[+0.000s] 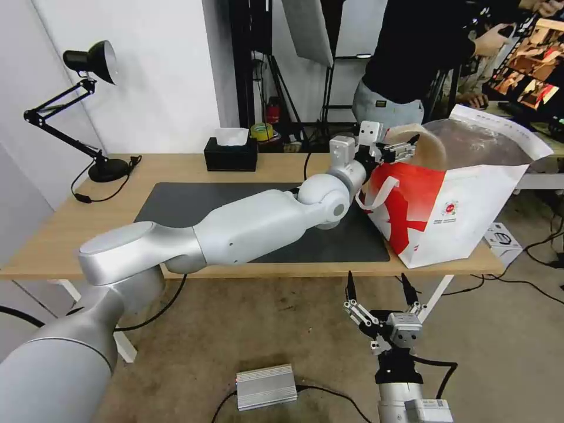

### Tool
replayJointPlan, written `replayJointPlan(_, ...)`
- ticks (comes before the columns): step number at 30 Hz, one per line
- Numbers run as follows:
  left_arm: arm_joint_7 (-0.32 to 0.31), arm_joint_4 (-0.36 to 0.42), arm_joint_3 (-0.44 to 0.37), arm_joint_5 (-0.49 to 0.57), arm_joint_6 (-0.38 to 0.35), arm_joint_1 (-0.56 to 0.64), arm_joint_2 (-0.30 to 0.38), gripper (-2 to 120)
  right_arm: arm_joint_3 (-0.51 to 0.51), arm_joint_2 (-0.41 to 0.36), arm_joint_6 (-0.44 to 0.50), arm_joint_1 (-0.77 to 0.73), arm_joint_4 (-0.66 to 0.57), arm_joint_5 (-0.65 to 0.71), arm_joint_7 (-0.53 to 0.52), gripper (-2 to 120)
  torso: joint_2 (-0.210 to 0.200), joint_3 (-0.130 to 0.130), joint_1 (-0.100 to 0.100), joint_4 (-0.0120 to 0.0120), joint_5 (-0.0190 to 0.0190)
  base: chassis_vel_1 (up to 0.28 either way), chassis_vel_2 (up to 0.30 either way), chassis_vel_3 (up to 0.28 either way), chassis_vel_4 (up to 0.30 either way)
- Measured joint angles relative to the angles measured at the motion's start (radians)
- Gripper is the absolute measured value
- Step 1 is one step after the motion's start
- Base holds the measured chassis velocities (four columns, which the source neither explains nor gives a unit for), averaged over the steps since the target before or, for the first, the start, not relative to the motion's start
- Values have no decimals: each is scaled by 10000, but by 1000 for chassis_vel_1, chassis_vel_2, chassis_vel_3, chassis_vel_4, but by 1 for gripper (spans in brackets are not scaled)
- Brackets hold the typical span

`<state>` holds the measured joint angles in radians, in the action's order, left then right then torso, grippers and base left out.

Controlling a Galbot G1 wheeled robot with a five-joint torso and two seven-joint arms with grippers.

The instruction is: Pick up the trash from the table and place it into the takeout bag.

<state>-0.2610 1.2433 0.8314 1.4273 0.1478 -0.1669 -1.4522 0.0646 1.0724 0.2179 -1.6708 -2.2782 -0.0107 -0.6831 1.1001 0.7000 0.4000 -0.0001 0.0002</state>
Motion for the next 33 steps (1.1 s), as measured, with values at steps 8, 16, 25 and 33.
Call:
replayJointPlan(8,39,-101,-286,452,-155,106,-122,100,0,0,0,0,0,0,0,100,0,0,0,0,-2,0,0,0,0)
replayJointPlan(16,49,-24,-343,361,-145,180,-14,100,0,0,0,0,0,0,0,100,-1,0,0,2,-2,0,0,0,0)
replayJointPlan(25,43,143,-386,152,24,239,164,100,0,0,0,1,0,0,0,100,0,0,0,1,-2,0,0,0,0)
replayJointPlan(33,-227,1007,-485,-90,135,411,838,100,0,0,0,0,0,0,0,100,-1,0,0,2,-3,0,0,0,0)
